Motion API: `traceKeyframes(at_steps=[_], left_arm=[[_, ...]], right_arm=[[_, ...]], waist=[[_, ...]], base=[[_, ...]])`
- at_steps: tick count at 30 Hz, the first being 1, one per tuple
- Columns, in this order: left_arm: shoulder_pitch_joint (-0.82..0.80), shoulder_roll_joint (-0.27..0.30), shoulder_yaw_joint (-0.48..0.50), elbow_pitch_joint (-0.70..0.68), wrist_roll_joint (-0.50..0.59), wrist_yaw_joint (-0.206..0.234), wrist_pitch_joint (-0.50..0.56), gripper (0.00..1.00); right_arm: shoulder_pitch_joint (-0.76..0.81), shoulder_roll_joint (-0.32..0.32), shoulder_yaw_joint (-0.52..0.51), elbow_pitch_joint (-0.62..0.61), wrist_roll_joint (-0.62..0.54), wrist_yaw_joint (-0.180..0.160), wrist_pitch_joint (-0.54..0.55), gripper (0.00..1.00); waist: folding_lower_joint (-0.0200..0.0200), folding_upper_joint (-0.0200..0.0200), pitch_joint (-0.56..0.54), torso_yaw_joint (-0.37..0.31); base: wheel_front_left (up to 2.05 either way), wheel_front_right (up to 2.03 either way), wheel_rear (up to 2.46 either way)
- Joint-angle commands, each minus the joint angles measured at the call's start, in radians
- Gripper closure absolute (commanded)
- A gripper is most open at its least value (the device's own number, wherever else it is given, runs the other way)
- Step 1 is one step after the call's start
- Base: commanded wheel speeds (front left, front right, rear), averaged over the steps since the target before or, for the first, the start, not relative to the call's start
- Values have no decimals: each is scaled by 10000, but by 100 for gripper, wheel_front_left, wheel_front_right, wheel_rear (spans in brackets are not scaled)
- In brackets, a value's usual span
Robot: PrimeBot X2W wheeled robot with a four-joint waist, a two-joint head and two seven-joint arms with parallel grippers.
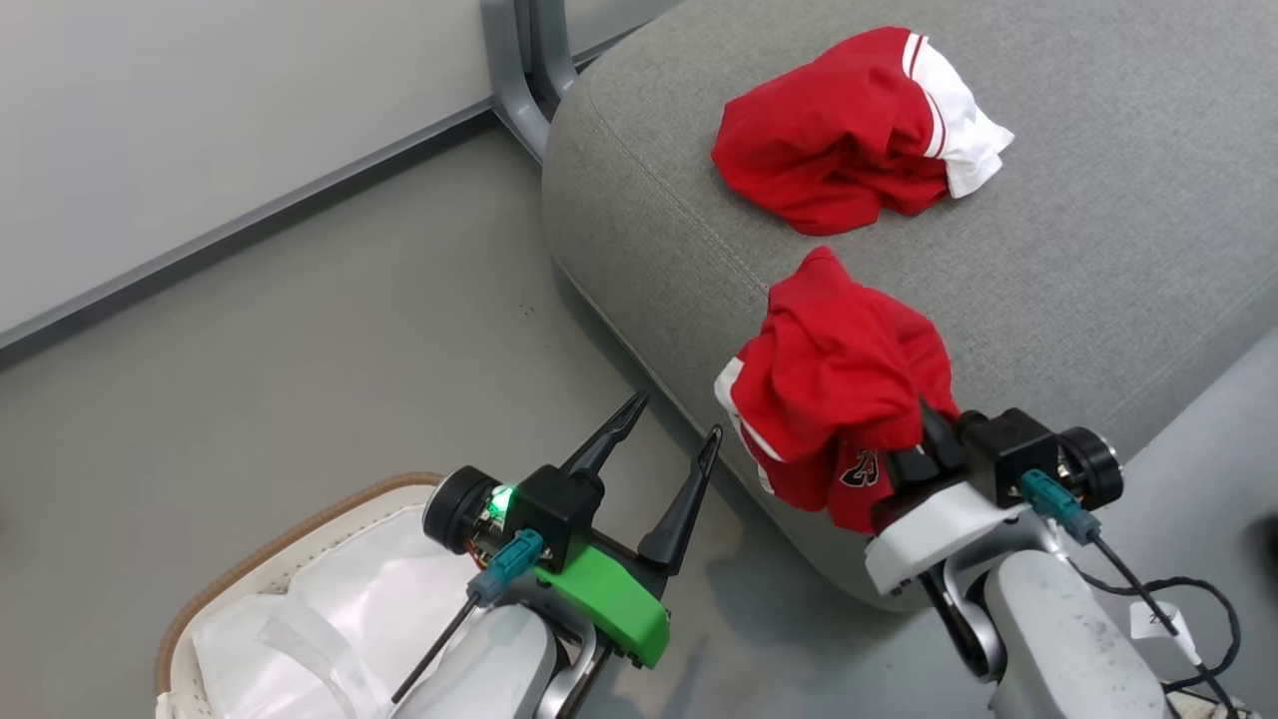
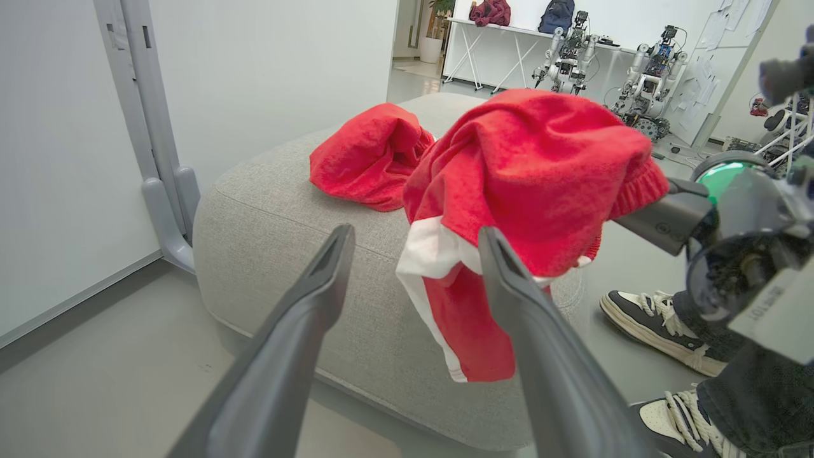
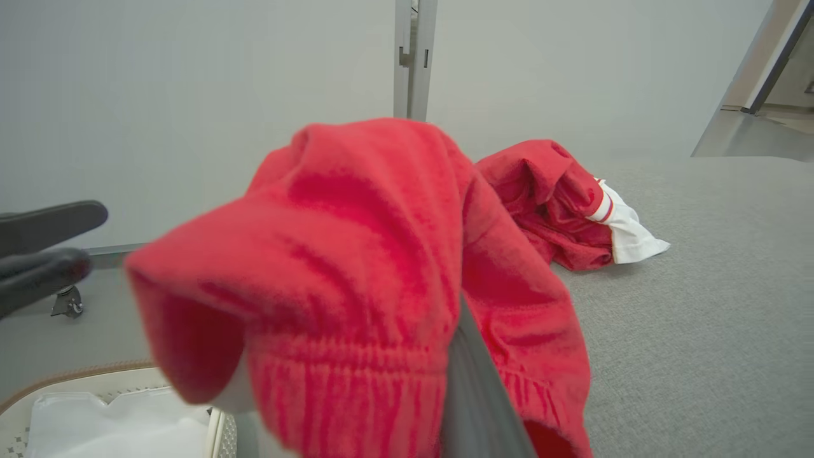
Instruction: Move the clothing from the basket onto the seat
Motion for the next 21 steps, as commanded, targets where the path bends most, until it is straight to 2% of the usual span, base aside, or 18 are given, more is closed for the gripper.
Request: traceKeyframes(at_steps=[1,7,12,16,21], left_arm=[[-197,63,-11,85,-83,-25,-3,0],[-371,322,74,278,29,-25,-3,0],[-396,653,327,320,223,-25,-3,0],[-629,847,279,307,400,-25,-3,0],[-1066,1039,142,248,482,-26,-3,0]], right_arm=[[-223,-197,-48,2,-148,-11,-47,100],[-1787,-1170,-140,245,-416,-12,-47,100],[-3777,-2060,-642,640,-406,-12,-47,100],[-5136,-2968,-1173,1090,-682,-11,-47,100],[-6479,-3480,-1970,1747,-810,-12,-46,100]], waist=[[0,-1,193,-68],[0,-1,757,-56],[0,-1,1442,-46],[0,-1,2063,319],[0,-1,2876,720]], base=[[0,0,0],[0,0,0],[0,0,0],[0,0,0],[0,0,0]])
